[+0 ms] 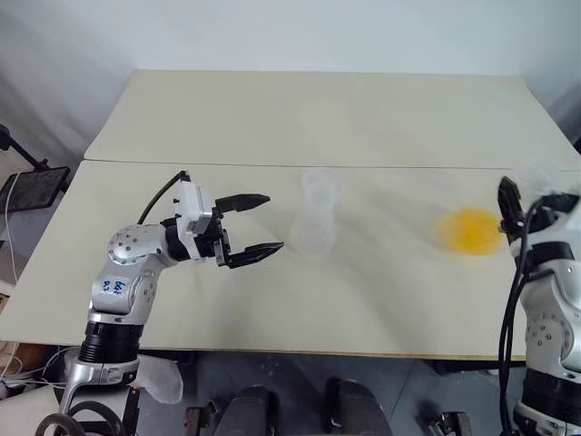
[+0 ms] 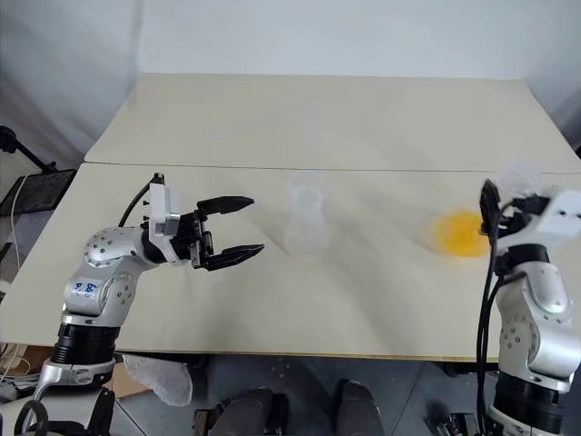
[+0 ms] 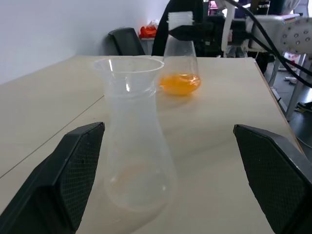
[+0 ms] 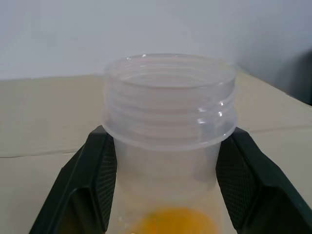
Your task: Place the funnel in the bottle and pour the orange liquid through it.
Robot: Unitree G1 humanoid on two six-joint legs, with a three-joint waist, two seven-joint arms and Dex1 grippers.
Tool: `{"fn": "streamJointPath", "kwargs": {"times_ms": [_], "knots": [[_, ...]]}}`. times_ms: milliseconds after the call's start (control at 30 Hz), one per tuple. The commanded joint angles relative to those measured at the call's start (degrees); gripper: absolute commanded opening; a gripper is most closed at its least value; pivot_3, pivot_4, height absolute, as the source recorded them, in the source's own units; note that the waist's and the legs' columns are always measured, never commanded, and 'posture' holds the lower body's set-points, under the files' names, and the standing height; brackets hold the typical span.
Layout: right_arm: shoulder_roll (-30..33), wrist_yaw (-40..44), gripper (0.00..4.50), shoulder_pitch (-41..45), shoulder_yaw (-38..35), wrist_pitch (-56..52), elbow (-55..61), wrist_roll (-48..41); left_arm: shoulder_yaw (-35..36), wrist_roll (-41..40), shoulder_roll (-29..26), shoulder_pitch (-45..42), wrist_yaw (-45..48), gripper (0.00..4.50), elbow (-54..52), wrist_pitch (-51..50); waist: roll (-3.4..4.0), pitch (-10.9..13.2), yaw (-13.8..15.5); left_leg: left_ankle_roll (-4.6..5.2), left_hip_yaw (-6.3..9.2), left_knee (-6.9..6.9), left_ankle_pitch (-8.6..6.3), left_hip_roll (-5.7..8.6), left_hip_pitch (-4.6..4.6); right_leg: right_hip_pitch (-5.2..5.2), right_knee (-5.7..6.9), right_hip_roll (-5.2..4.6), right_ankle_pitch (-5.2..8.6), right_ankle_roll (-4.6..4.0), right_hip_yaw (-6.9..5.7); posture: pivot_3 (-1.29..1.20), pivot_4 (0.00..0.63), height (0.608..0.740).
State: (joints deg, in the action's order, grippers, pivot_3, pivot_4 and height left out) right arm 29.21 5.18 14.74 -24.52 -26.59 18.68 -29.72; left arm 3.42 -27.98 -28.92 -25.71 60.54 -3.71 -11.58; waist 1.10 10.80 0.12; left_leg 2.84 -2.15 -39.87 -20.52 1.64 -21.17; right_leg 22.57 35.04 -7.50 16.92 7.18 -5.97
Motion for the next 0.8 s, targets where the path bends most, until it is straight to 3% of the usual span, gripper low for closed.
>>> {"fn": "streamJointPath", "kwargs": {"times_ms": [33, 133, 200, 433, 633, 800], "knots": [[2.7, -2.6, 2.43, 2.5, 4.0, -6.6, 8.3, 2.4, 0.9, -0.4, -0.4, 0.8, -0.5, 4.50, -1.5, 0.9, 0.00, 0.0, 0.0, 0.00, 0.01, 0.00, 0.00, 0.00, 0.00, 0.00, 0.00, 0.00, 0.00, 0.00, -0.01, 0.00, 0.150, 0.740], [5.6, -0.4, 2.43, 4.0, 11.5, -6.0, 12.3, 8.3, 1.0, -0.3, -0.2, 1.5, -1.1, 4.50, -1.7, 1.1, 0.00, 0.0, 0.2, 0.00, 0.03, 0.00, 0.00, 0.04, -0.03, 0.00, -0.03, -0.02, 0.00, 0.00, -0.03, 0.00, 0.150, 0.740], [9.2, 0.6, 2.43, 3.9, 17.4, -2.2, 14.0, 17.0, 1.0, -0.3, -0.1, 2.2, -1.5, 4.50, -2.0, 1.4, -0.01, 0.0, 0.4, 0.00, 0.04, 0.00, 0.00, 0.06, -0.05, 0.00, -0.06, -0.02, 0.00, 0.00, -0.05, 0.00, 0.150, 0.740], [13.1, 4.1, 2.43, 5.5, 29.3, 5.1, 13.7, 33.5, 1.2, -0.2, 0.3, 4.3, -3.0, 4.50, -2.6, 2.4, -0.03, 0.0, 0.8, 0.00, 0.01, -0.01, 0.00, 0.11, -0.08, 0.02, -0.08, -0.02, -0.01, 0.02, -0.13, 0.00, 0.150, 0.740], [13.9, 5.8, 2.43, 10.7, 36.4, 10.6, 9.4, 47.5, 1.2, -0.3, 0.3, 5.7, -4.2, 4.50, -3.5, 3.0, -0.03, 0.0, 0.7, -0.01, -0.02, -0.02, 0.00, 0.10, -0.07, 0.02, -0.10, 0.00, -0.01, 0.02, -0.18, 0.00, 0.150, 0.740], [13.4, 6.2, 2.43, 13.4, 38.0, 14.0, 6.6, 55.3, 1.2, -0.4, 0.6, 5.8, -5.2, 4.50, -3.9, 3.1, -0.04, 0.0, 0.9, -0.01, 0.02, -0.02, 0.01, 0.09, -0.08, 0.02, -0.10, 0.00, -0.01, 0.03, -0.23, 0.00, 0.150, 0.740]]}}
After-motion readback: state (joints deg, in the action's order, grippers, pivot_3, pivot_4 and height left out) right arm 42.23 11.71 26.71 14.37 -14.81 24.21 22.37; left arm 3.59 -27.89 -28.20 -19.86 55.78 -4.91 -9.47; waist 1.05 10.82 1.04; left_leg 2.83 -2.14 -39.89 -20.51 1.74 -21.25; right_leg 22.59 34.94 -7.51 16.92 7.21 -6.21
